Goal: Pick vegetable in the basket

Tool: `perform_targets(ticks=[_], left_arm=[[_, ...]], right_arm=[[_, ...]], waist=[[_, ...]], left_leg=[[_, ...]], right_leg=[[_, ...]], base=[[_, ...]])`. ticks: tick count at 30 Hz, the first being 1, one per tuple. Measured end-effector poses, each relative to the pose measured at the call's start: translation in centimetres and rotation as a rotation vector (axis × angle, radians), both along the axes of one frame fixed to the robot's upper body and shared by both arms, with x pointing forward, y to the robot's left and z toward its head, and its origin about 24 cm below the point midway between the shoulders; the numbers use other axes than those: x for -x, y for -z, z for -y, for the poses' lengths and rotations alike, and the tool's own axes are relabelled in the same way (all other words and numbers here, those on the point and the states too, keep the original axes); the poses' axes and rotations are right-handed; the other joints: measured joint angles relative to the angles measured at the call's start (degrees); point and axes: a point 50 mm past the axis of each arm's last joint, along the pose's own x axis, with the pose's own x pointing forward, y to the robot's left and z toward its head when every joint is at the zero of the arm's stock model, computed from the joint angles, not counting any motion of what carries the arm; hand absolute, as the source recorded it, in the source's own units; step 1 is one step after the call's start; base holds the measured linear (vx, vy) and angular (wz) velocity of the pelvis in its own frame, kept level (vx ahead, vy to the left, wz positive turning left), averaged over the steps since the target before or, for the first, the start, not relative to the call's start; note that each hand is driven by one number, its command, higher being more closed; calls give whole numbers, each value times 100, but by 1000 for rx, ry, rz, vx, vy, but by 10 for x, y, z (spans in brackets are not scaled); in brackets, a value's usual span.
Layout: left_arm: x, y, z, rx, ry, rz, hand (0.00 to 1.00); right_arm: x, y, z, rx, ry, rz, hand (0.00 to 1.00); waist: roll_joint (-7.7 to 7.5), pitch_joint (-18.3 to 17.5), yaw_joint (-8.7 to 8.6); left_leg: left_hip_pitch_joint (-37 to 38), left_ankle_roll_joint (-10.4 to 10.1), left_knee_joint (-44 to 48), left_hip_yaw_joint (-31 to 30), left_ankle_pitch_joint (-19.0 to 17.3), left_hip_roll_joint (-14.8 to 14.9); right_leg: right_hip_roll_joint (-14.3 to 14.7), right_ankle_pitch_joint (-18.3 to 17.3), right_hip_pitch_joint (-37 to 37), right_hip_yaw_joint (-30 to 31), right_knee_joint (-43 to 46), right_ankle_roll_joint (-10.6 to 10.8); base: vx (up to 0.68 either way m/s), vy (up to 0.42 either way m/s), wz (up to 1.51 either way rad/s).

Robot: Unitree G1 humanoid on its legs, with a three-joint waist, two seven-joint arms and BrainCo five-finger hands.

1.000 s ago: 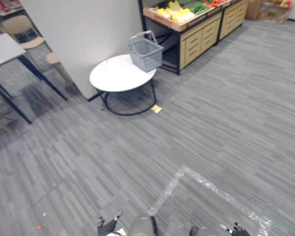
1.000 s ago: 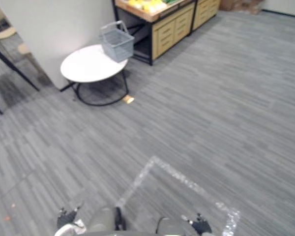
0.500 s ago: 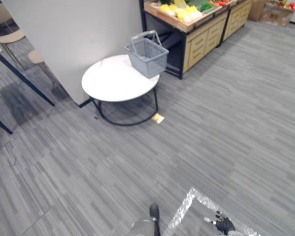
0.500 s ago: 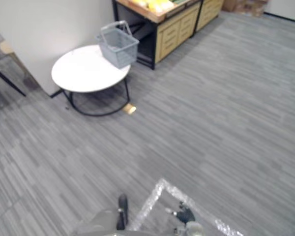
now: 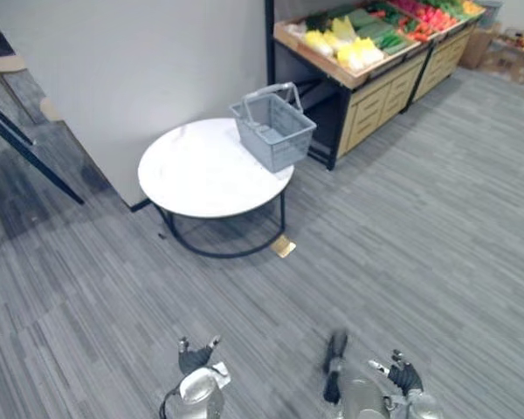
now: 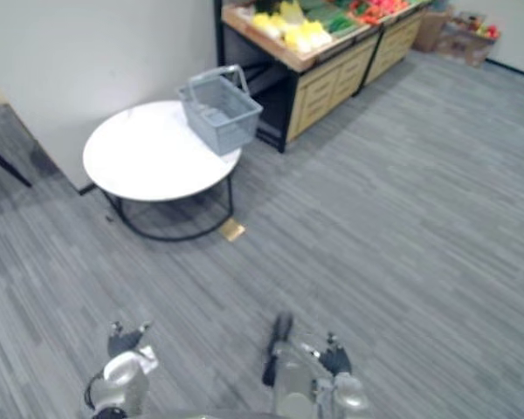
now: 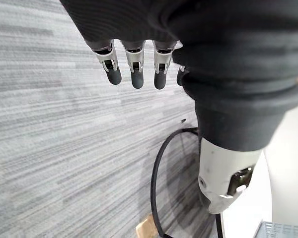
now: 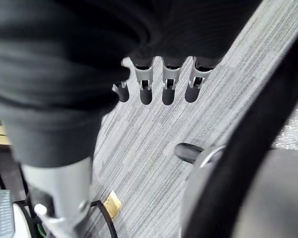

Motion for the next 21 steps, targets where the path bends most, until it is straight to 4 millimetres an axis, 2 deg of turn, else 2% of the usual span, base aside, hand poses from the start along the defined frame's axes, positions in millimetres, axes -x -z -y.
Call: perform_targets(ticks=[1, 2, 3, 4, 5, 6, 7, 8, 9, 10, 11, 12, 13, 14, 15, 16, 18, 19, 20, 21], left_arm=[[1, 2, 7, 22, 0, -5, 0], [8, 7, 14, 44, 9, -28, 0], [12, 10, 17, 54, 7, -41, 0], [27, 19, 25, 82, -2, -97, 0], [37, 24, 28, 93, -7, -137, 0], [46, 28, 29, 101, -17, -174, 0], [50, 30, 27, 102, -43, -189, 0], [51, 31, 26, 101, -50, -196, 0], [57, 32, 22, 101, -74, -210, 0], [62, 33, 14, 90, -100, -224, 0], [66, 34, 11, 82, -108, -234, 0], [72, 34, 7, 82, -137, -232, 0], [70, 32, 4, 74, -144, -217, 0], [72, 32, 2, 67, -150, -219, 0], [75, 32, 1, 63, -156, -227, 0], [86, 34, -1, 59, -166, -254, 0], [100, 38, 1, 67, -176, -290, 0], [112, 40, 3, 73, -184, -325, 0], [119, 41, 3, 76, -188, -347, 0], [128, 43, 4, 80, -195, -369, 0]], right_arm=[[4, 0, 10, 19, 23, -13, 0], [9, 2, 15, 27, 36, -36, 0], [11, 3, 16, 28, 40, -51, 0], [15, 4, 19, 39, 37, -70, 0], [16, 5, 21, 48, 35, -78, 0], [16, 5, 22, 57, 31, -83, 0], [19, 5, 23, 66, 23, -94, 0], [20, 5, 24, 74, 10, -104, 0], [19, 6, 25, 86, -15, -118, 0], [21, 6, 24, 89, -34, -127, 0], [21, 7, 22, 89, -48, -129, 0], [17, 6, 18, 93, -77, -121, 0], [12, 5, 19, 103, -94, -112, 0], [5, 3, 17, 101, -109, -96, 0], [1, 2, 13, 93, -114, -87, 0], [-4, 2, 7, 78, -126, -70, 0], [-7, 0, -2, 56, -138, -44, 0], [-11, -2, -7, 50, -166, -21, 0], [-14, -3, -10, 45, -183, -6, 0], [-16, -5, -13, 41, -203, 13, 0]], waist=[[230, 46, -49], [362, 47, -61], [370, 51, -51], [492, -1, 23], [543, -42, 34], [592, -35, 26], [663, -16, 25], [717, -8, 35], [774, 72, 74], [718, 132, 193], [613, 162, 226], [573, 155, 248], [589, 166, 345], [608, 176, 475], [610, 179, 515], [597, 179, 537], [607, 173, 542], [632, 157, 545], [638, 148, 554], [632, 76, 623]], left_leg=[[283, -103, -27, -55, -134, 250], [258, -201, 233, -78, 19, 456], [229, -216, 442, -72, 146, 512], [-15, -314, 1251, -65, 490, 690], [-405, -395, 2085, -68, 782, 802], [-820, -503, 2963, -70, 1318, 916], [-1186, -769, 3773, -61, 2106, 1097], [-1381, -883, 4303, -32, 2369, 1249], [-1852, -785, 5523, 240, 2096, 1580], [-2160, -608, 6158, 459, 1703, 1629], [-2302, -528, 6225, 533, 1536, 1551], [-2713, -459, 6088, 630, 1294, 1319], [-3137, -426, 5655, 700, 1147, 1049], [-3448, -371, 4852, 860, 1055, 853], [-3526, -364, 4287, 953, 1057, 774], [-3508, -288, 2934, 1255, 1135, 672], [-3329, -279, 1091, 1697, 1528, 563], [-3358, -285, 455, 2076, 1683, 599], [-3413, -239, 408, 2218, 1711, 623], [-3404, -15, 395, 2211, 1889, 566]], right_leg=[[122, 469, -125, -96, 693, -99], [135, 495, -266, -210, 1309, -172], [148, 486, -269, -237, 1499, -369], [349, 118, -225, -263, 1800, -887], [442, -82, -191, -288, 1915, -886], [536, -283, -53, -321, 1967, -932], [654, -443, 195, -371, 1902, -998], [736, -548, 391, -393, 1831, -1033], [956, -711, 915, -394, 1596, -1100], [1042, -830, 1481, -377, 1346, -1126], [1042, -878, 1708, -353, 1227, -1125], [1041, -957, 2090, -322, 966, -1091], [1038, -1018, 2371, -278, 780, -1056], [1025, -1050, 2567, -198, 632, -963], [1016, -1048, 2668, -161, 569, -885], [1002, -1102, 2918, -115, 391, -779], [1015, -1177, 3281, -103, 92, -653], [1054, -1262, 3517, -95, -88, -521], [1061, -1359, 3682, -105, -113, -403], [1012, -1599, 3811, -72, -17, -246]], base=[[811, -419, 54], [692, -383, 35], [686, -435, 7], [715, -458, -22], [837, -494, -29], [824, -392, -15], [670, -264, -2], [658, -214, 4], [600, -174, -2], [567, -156, -8], [503, -116, -6], [443, -93, -5], [507, -76, -28], [396, -26, -42], [421, 18, -49], [346, 34, -27], [479, 76, -17], [643, 163, -5], [712, 230, -1], [632, 226, 0]])
